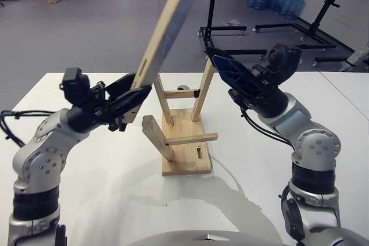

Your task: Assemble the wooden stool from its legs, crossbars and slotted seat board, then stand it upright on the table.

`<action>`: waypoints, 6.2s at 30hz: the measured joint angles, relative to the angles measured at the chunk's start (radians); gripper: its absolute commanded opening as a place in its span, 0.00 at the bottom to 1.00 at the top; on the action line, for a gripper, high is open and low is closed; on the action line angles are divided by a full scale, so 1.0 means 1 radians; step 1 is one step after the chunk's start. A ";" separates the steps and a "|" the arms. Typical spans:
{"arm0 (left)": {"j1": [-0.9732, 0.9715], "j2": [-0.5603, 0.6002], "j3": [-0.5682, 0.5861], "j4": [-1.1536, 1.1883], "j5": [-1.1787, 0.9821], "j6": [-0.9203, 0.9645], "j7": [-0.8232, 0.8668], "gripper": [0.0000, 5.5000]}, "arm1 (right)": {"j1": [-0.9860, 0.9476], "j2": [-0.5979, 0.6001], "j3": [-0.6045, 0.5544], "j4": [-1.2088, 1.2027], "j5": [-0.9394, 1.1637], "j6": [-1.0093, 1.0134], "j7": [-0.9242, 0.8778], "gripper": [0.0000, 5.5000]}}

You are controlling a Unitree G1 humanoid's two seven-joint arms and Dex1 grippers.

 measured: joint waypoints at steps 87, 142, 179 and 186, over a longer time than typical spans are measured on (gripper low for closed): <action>0.123 -0.053 0.344 0.281 -0.107 0.075 0.149 0.63 | 0.404 -0.263 0.080 0.183 -0.786 -0.525 0.649 0.37; 0.182 -0.148 0.079 0.054 0.010 0.047 0.210 0.63 | 0.159 -0.324 0.315 0.137 -0.892 -0.375 0.627 0.37; 0.171 -0.147 -0.016 0.087 0.132 -0.012 0.188 0.63 | 0.166 -0.298 0.352 0.017 -0.947 -0.119 0.425 0.74; 0.098 -0.121 0.011 0.114 0.163 -0.012 0.225 0.63 | 0.307 -0.241 0.054 -0.144 -0.779 -0.104 0.227 0.74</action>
